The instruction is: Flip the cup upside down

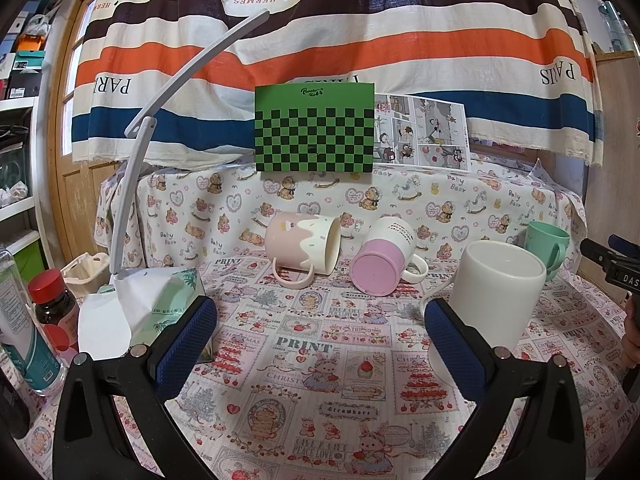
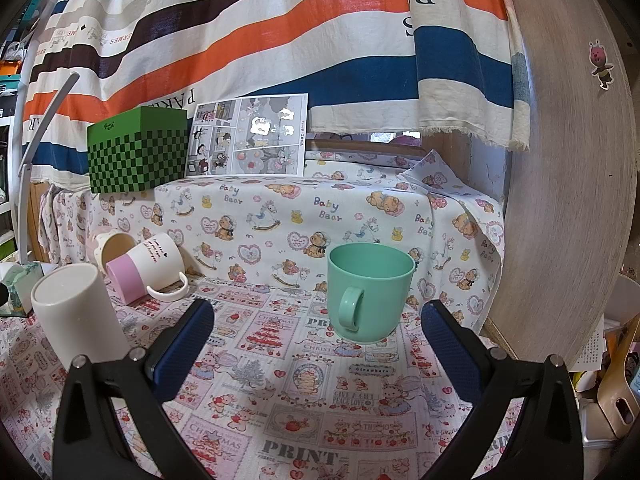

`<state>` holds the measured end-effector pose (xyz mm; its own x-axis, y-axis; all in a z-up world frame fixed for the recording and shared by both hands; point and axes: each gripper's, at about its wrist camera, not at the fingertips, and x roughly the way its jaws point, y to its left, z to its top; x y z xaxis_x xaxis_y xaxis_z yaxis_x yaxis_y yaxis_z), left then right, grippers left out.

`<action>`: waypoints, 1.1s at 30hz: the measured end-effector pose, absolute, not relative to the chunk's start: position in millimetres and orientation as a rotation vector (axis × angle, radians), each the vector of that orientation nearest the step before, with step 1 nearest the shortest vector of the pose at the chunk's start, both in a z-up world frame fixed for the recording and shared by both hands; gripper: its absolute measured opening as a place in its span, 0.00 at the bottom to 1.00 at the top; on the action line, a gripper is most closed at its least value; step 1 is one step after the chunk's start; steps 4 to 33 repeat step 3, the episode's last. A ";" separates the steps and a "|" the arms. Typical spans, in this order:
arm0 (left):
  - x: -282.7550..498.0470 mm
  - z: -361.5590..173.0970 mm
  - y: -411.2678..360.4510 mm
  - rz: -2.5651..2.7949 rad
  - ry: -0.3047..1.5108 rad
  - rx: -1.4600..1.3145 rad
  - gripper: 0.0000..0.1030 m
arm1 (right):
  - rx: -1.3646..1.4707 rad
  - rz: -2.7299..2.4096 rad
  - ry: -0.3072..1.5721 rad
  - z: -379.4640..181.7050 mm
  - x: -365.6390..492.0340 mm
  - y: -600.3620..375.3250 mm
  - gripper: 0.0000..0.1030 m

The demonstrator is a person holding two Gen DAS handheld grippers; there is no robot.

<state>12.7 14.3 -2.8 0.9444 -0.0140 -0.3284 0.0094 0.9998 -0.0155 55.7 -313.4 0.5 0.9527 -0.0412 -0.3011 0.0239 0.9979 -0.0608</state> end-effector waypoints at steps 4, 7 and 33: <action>12.4 -2.9 14.1 -0.012 0.335 -0.014 1.00 | -0.056 -0.033 0.307 0.5 55.7 -313.4 1.00; 12.4 -2.9 14.1 -0.012 0.335 -0.014 1.00 | -0.056 -0.033 0.307 0.5 55.7 -313.4 1.00; 12.4 -2.9 14.1 -0.012 0.335 -0.014 1.00 | -0.056 -0.033 0.307 0.5 55.7 -313.4 1.00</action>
